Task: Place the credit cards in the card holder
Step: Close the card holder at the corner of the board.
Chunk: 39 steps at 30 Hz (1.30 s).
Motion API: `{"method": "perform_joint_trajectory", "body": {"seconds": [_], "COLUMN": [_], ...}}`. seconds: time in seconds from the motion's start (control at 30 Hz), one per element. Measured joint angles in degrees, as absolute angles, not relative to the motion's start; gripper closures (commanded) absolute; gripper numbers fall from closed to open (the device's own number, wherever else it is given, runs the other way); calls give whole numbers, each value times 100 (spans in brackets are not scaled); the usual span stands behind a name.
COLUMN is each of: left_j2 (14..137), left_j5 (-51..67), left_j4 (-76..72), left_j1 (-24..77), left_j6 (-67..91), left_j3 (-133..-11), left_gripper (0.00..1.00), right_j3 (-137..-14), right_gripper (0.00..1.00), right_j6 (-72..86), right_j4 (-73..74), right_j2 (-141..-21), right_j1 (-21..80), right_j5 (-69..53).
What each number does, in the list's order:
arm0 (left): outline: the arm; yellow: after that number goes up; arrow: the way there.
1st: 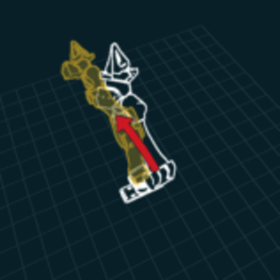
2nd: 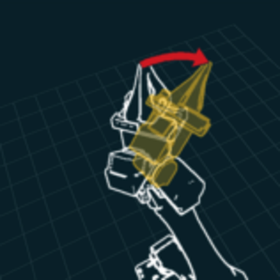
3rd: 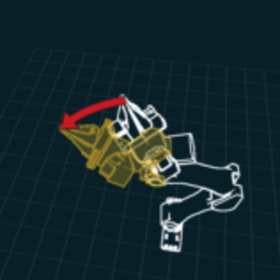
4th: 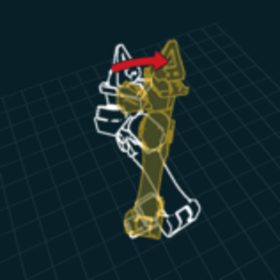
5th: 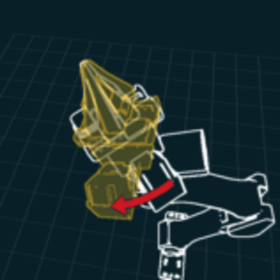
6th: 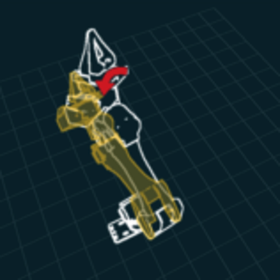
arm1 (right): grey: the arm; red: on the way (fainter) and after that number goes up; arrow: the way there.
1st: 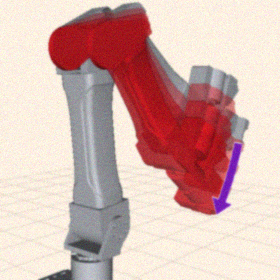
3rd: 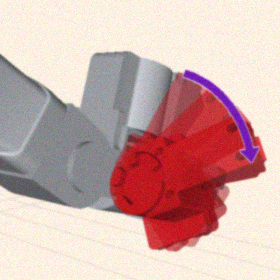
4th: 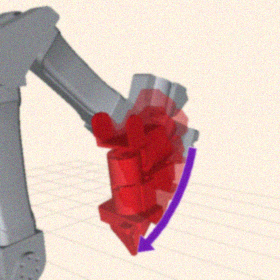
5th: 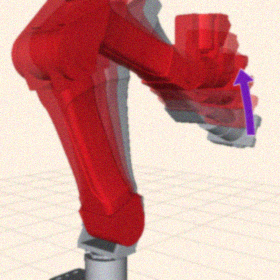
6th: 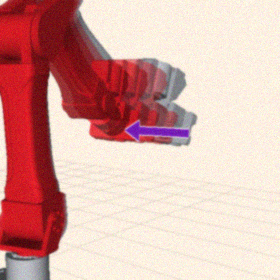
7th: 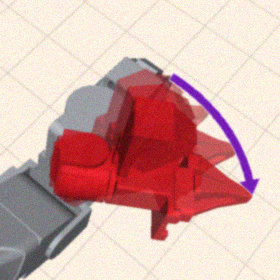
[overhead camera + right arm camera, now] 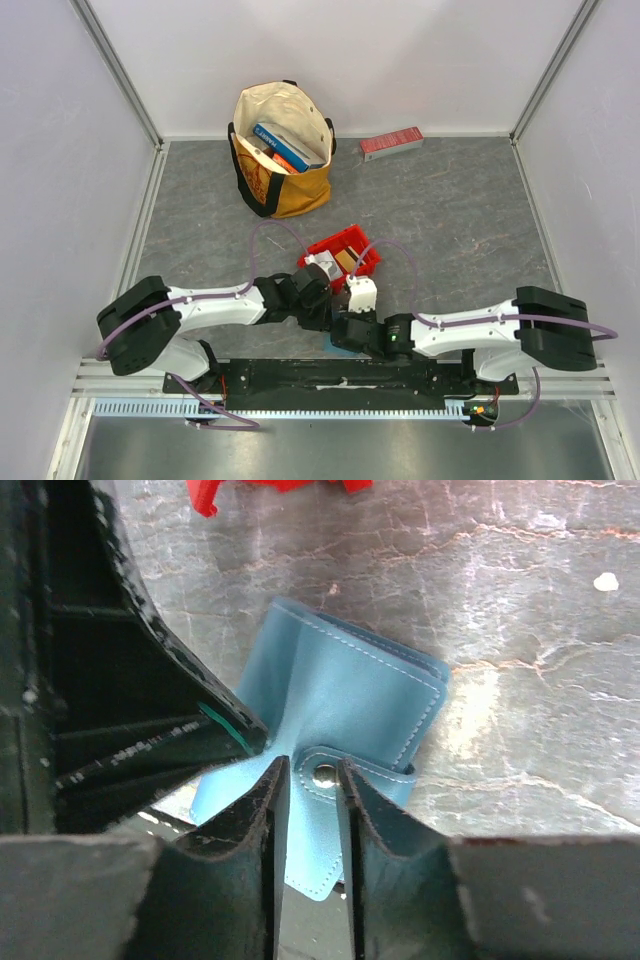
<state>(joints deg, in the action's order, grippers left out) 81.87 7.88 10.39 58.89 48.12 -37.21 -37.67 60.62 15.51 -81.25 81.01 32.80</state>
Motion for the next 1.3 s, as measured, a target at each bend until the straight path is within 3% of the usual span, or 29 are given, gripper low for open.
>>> {"method": "perform_joint_trajectory", "body": {"seconds": [0.17,0.53,0.93,1.3], "left_j2": [7981,7568,7483,7570], "left_j5": [742,650,825,1120], "left_j4": [1055,1007,464,-397], "left_j1": [5889,5889,5892,5892], "left_j6": [4814,4838,5011,5312], "left_j3": [-3636,-3489,-2871,-2467], "left_gripper": [85,70,67,66], "right_j3": [-3634,-3389,-2211,-2412], "right_gripper": [53,51,41,41], "right_j6": [5986,6045,6689,6311], "right_j4": [1850,2040,1835,731], "right_j2": [-7644,-6729,-5815,-6794], "right_j1": [8060,7841,7706,7500], "right_j5": [3221,3190,2762,2351]}}
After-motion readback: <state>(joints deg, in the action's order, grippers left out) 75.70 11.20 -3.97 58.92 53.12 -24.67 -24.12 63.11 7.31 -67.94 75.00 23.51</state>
